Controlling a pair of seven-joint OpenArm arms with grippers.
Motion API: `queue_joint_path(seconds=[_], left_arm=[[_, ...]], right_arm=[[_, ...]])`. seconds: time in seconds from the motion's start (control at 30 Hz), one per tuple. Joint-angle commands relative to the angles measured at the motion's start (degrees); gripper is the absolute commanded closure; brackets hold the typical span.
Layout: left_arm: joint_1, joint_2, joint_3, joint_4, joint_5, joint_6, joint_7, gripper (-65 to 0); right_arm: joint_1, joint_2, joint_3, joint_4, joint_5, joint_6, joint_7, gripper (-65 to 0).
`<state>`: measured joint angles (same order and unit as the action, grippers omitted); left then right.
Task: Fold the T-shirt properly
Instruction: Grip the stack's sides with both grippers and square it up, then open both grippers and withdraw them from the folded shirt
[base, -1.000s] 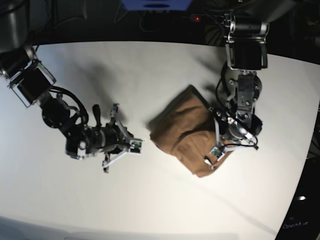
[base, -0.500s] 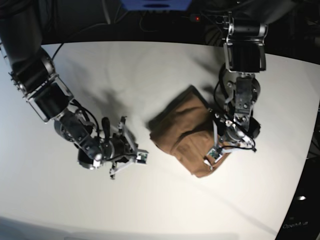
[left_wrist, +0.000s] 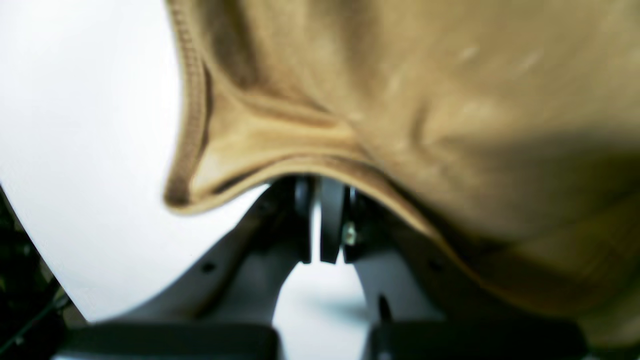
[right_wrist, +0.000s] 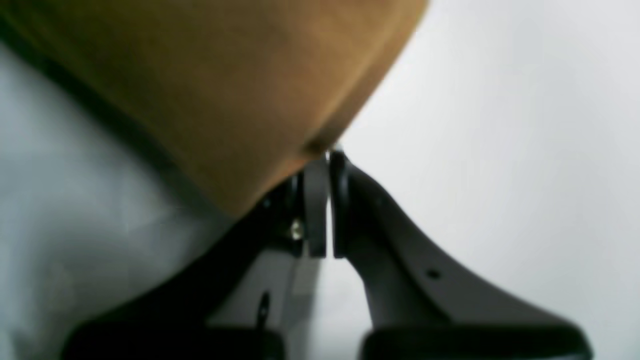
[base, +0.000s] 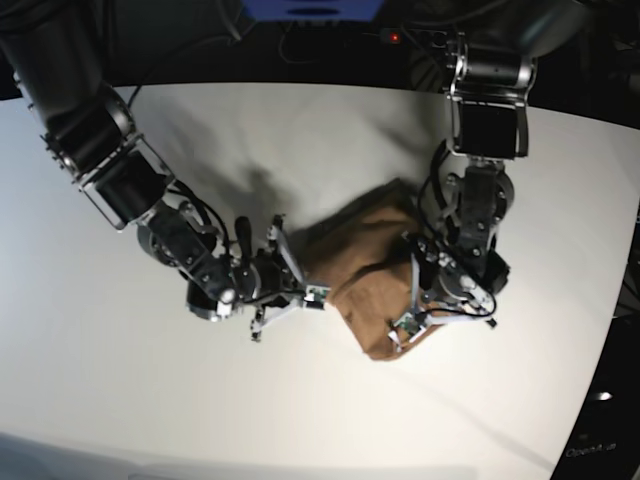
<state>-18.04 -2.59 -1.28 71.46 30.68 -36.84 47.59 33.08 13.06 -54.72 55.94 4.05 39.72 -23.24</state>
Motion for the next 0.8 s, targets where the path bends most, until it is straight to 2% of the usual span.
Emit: queue_joint_path(seconds=[0.0, 0.2, 0.53, 0.77], left_arm=[[-1.7, 0.0, 0.1, 0.1, 0.0, 0.3, -1.6, -2.3], [-3.8, 0.9, -0.3, -6.9, -0.1, 0.3, -3.2, -2.3], [-4.9, -0.2, -0.3, -6.9, 0.0, 0.3, -4.4, -2.3], [-6.1, -0.1, 0.0, -7.0, 0.0, 0.3, -4.8, -2.3]], right_arm=[[1.2, 0.3, 0.5, 0.7, 0.1, 0.3, -0.1, -0.3], [-1.7, 1.0, 0.5, 0.7, 0.1, 0.3, -0.1, -0.3], [-4.5, 1.8, 0.5, 0.9, 0.2, 0.3, -0.2, -0.3], [-8.1, 3.0, 0.5, 10.8, 0.1, 0.3, -5.8, -0.3]])
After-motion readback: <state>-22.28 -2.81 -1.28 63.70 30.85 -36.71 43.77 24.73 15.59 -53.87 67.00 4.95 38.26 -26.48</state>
